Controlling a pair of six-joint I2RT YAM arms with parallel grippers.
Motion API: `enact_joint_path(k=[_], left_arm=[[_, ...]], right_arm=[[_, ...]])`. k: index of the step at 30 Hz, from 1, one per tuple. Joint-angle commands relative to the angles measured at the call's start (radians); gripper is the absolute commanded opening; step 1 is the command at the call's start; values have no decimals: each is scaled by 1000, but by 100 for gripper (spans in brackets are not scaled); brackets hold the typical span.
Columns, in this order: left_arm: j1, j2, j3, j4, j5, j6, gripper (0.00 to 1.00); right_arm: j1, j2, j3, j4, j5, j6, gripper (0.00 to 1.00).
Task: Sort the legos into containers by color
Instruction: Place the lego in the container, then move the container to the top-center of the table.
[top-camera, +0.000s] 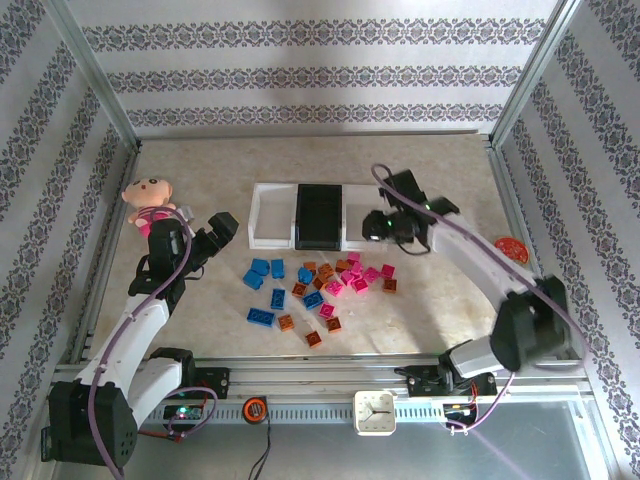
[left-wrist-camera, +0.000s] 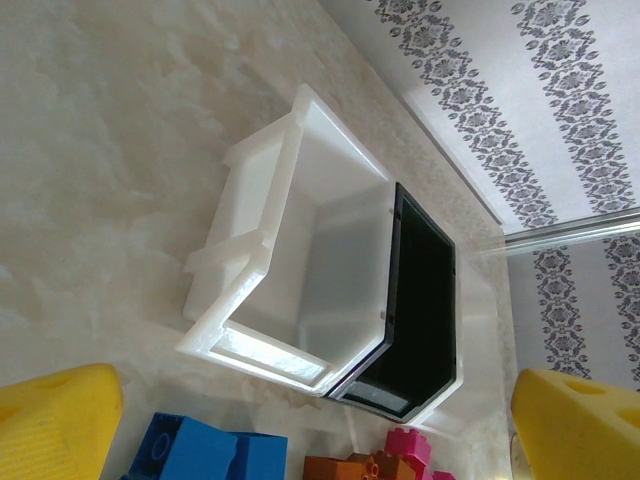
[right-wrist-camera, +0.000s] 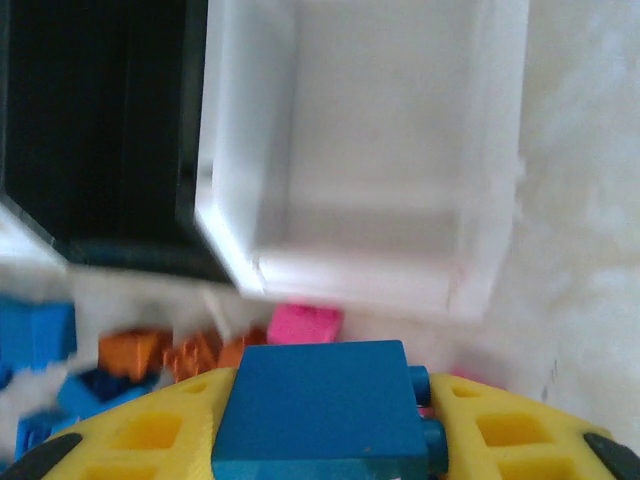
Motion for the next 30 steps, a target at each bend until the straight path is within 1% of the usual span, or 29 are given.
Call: enact_joint_path(k=[1,3,4,5,7,8,9,11,15,17,22,27,30], left_arm=[[-12,-12,10,-44,6,14,100],[-12,-18,13,-62,5,19,100],[-12,-22,16,-71,4,22,100],[-12,-23,19,-79,6,24,100],[-11,-26,24,-100,2,34,100],[-12,-29,25,-110,1,39,100],[-12,-31,24,-118,-2,43,99],[-12,-37,24,-132,-6,50,99],[-12,-37,22,-131,0,52,100],[-12,-32,16,-118,1,46,100],[-12,-9,24,-108,14,35,100],[-12,-9,33,-120,21,38,100],[-12,-11,34,-125,21,41,100]], right_arm=[[-20,165,135,28,60,-40,30],[-36,250,205,19,80,-39,31],[-44,287,234,20,80,-34,33],[-50,314,254,22,73,-32,37],[-55,361,296,23,63,-31,55],[-54,372,313,22,61,-34,60],[-50,378,325,20,60,-36,63],[-43,368,331,25,62,-36,66],[-1,297,284,87,64,-29,66],[26,304,293,92,52,-20,65],[54,416,364,81,24,19,55],[68,496,430,69,27,29,49],[69,537,473,37,47,35,41]])
